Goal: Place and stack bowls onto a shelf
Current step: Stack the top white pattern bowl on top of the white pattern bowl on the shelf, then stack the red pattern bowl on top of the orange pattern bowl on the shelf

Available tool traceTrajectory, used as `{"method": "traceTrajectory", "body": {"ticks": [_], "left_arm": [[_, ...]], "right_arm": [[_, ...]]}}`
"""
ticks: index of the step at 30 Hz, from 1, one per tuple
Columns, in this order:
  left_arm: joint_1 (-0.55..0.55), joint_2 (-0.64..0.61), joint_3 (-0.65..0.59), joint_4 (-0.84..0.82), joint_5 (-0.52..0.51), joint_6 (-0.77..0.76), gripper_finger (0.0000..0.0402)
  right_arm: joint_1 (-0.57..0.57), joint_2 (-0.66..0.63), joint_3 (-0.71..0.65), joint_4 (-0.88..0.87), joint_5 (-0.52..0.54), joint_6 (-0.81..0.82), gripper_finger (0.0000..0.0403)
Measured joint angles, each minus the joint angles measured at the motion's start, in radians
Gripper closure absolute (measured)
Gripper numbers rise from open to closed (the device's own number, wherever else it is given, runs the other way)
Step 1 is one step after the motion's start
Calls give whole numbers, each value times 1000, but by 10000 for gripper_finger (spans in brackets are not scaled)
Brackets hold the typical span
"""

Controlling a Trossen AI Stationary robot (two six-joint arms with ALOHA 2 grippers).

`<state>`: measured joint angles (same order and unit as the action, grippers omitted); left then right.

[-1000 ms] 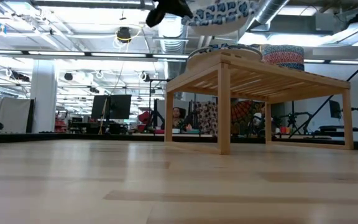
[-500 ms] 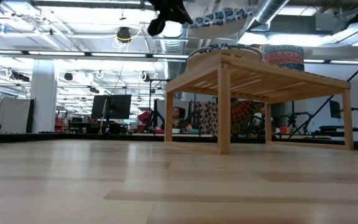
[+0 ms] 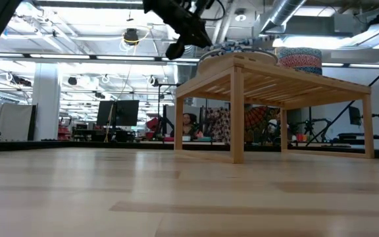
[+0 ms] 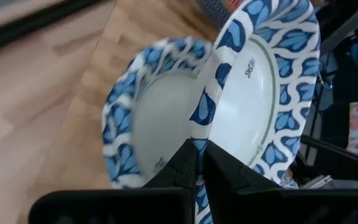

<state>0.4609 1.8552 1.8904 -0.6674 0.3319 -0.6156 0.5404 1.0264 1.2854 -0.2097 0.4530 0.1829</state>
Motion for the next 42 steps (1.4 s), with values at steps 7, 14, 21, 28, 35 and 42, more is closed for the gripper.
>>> {"method": "traceTrajectory", "body": {"ticks": [7,14,21,28,35,42], "left_arm": [[2,-3,1,-1,-4,34,349],[12,-10,1,-19,-26,99,255],[94,-72,1,-22,11,125,197],[111,-236,0,-25,-18,387,202],[-22,-499,-123,92,-53,525,227],[-201,-849,-517,376,-72,439,235]], "right_arm": [[2,0,0,-26,-2,3,219],[2,0,0,-43,-2,2,219],[0,0,0,-44,-2,-8,219],[0,0,0,-33,20,5,219],[-29,0,0,-24,24,52,219],[-89,1,0,-19,24,53,219]]}}
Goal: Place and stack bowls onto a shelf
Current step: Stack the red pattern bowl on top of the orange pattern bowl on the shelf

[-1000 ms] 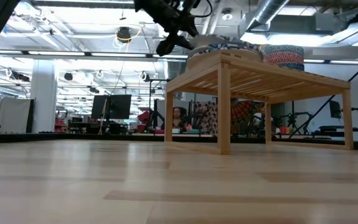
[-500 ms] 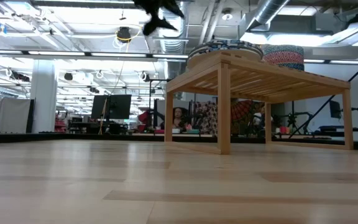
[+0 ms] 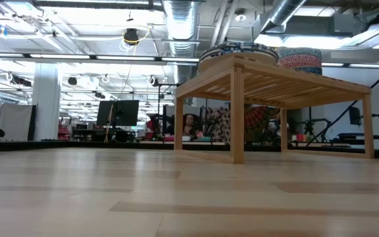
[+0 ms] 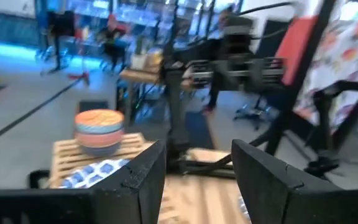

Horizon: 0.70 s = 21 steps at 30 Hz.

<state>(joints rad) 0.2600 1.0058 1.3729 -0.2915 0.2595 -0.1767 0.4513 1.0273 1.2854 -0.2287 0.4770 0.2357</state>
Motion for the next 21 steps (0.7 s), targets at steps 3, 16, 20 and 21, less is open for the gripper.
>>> {"method": "traceTrajectory", "body": {"ticks": [3,16,20,21], "left_arm": [[-88,-136,-153,82,-56,-9,235],[-214,-550,-546,314,-328,113,236],[-214,-570,-560,296,-377,155,236],[-214,-569,-560,295,-378,158,236]], "right_arm": [[-21,0,0,10,0,3,219],[-122,36,0,55,0,14,219],[-172,43,0,40,-3,74,219],[-179,50,0,35,-4,90,219]]}}
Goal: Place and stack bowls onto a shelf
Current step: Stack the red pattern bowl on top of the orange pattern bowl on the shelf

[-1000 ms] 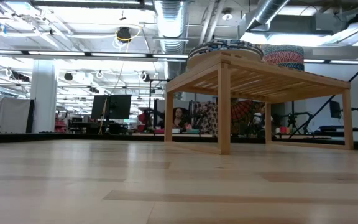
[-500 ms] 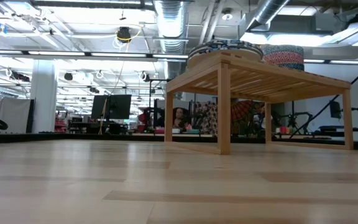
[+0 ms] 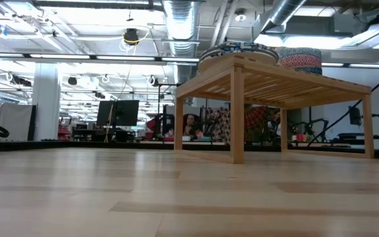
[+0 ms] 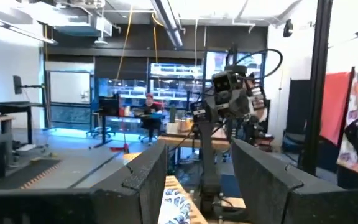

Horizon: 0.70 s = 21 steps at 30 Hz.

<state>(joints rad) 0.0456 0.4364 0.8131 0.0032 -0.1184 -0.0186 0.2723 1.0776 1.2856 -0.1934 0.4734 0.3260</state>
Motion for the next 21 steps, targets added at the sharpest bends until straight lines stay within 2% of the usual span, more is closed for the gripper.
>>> {"method": "traceTrajectory", "body": {"ticks": [2,5,7,11,18,21], "left_arm": [[0,11,0,-1,3,-28,236],[-2,45,0,-41,14,-163,236],[-7,80,0,-97,59,-255,235],[-57,191,0,-186,149,-424,236],[-273,463,83,-549,267,-560,252],[-393,559,98,-622,326,-612,257]], "right_arm": [[-9,15,2,-25,-2,13,219],[-5,19,-2,-113,-49,-7,219],[-5,19,1,-155,-83,-29,219],[8,16,-1,-235,-86,-44,219],[9,-5,0,-260,-85,-96,219],[9,-13,0,-263,-86,-86,219]]}}
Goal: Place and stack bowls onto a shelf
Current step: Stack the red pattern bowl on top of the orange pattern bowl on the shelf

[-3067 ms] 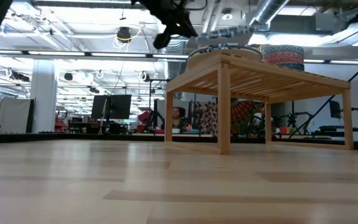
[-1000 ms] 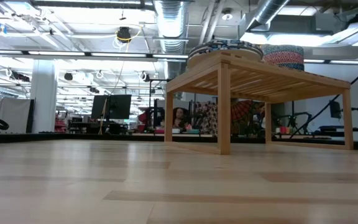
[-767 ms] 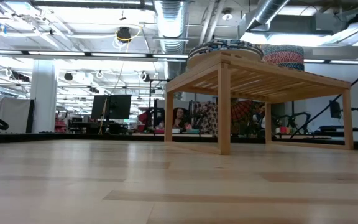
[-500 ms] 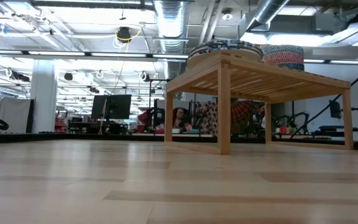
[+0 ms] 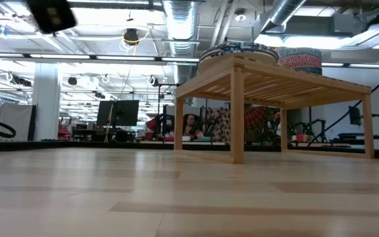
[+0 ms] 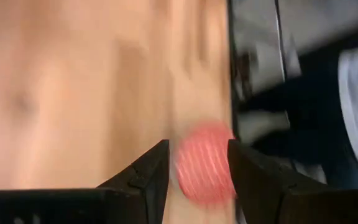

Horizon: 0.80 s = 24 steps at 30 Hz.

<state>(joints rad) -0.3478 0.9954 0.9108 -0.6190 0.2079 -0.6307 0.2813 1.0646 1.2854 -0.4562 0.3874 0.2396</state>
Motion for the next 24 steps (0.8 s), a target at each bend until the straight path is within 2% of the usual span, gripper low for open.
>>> {"method": "traceTrajectory", "body": {"ticks": [2,4,8,12,18,24], "left_arm": [[-82,54,0,23,46,-19,257],[-165,100,2,55,41,-19,257],[-283,187,2,8,-89,-13,258],[-307,256,0,-53,-193,-5,258],[-308,322,-33,28,-118,-30,258],[-307,368,-60,86,-126,-80,258]], "right_arm": [[0,-1,1,1,0,22,219],[8,2,0,-4,-1,56,219],[27,2,0,-2,-2,111,219],[42,3,0,-4,1,138,219],[29,3,0,-3,5,148,219],[30,3,0,-15,8,144,219]]}}
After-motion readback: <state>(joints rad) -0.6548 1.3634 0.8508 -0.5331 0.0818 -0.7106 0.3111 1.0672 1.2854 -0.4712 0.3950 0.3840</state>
